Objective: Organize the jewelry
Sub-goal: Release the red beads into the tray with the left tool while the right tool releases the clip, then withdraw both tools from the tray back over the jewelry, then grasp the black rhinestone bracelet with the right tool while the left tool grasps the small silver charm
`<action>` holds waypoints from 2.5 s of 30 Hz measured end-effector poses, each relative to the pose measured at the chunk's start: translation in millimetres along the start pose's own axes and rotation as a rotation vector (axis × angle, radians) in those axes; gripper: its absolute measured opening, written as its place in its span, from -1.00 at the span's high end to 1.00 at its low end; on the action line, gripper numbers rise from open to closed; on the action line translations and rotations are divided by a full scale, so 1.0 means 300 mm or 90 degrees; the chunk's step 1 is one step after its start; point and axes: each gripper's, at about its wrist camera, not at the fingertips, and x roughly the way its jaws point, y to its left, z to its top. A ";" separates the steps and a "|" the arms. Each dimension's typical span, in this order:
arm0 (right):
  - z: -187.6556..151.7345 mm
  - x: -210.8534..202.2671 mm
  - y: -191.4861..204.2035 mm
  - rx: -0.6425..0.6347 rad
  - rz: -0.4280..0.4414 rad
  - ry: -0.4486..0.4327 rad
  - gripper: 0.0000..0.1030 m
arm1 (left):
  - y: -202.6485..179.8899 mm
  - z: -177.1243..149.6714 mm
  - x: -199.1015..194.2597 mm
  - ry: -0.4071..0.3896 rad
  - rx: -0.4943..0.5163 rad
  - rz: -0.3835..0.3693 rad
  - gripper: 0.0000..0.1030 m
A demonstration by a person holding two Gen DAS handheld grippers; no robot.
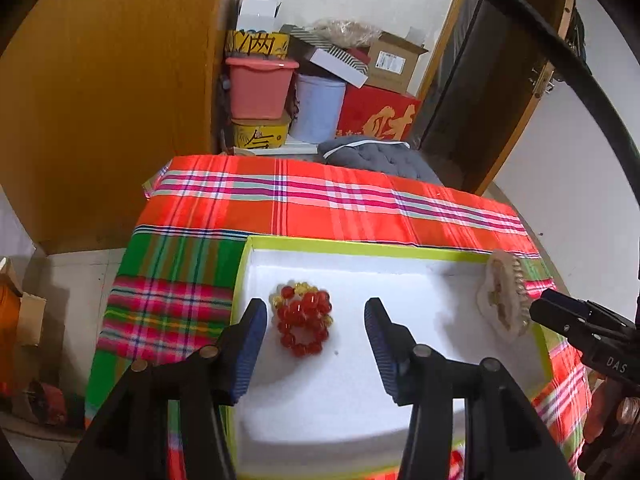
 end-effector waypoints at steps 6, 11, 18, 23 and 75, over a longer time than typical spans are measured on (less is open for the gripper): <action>-0.066 -0.102 0.011 0.006 0.006 -0.018 -0.03 | -0.039 -0.072 -0.131 -0.019 0.014 0.000 0.01; -0.159 -0.208 0.029 0.011 0.013 -0.026 -0.04 | -0.075 -0.149 -0.250 -0.036 0.018 0.002 0.01; -0.308 -0.355 0.080 0.005 0.030 -0.026 -0.16 | -0.124 -0.292 -0.408 -0.045 0.024 0.003 0.02; -0.394 -0.447 0.114 -0.003 0.035 -0.021 -0.16 | -0.152 -0.372 -0.493 -0.046 0.028 0.000 0.01; -0.579 -0.366 0.161 -0.007 0.060 0.077 -0.16 | -0.200 -0.651 -0.344 0.072 0.070 -0.063 0.02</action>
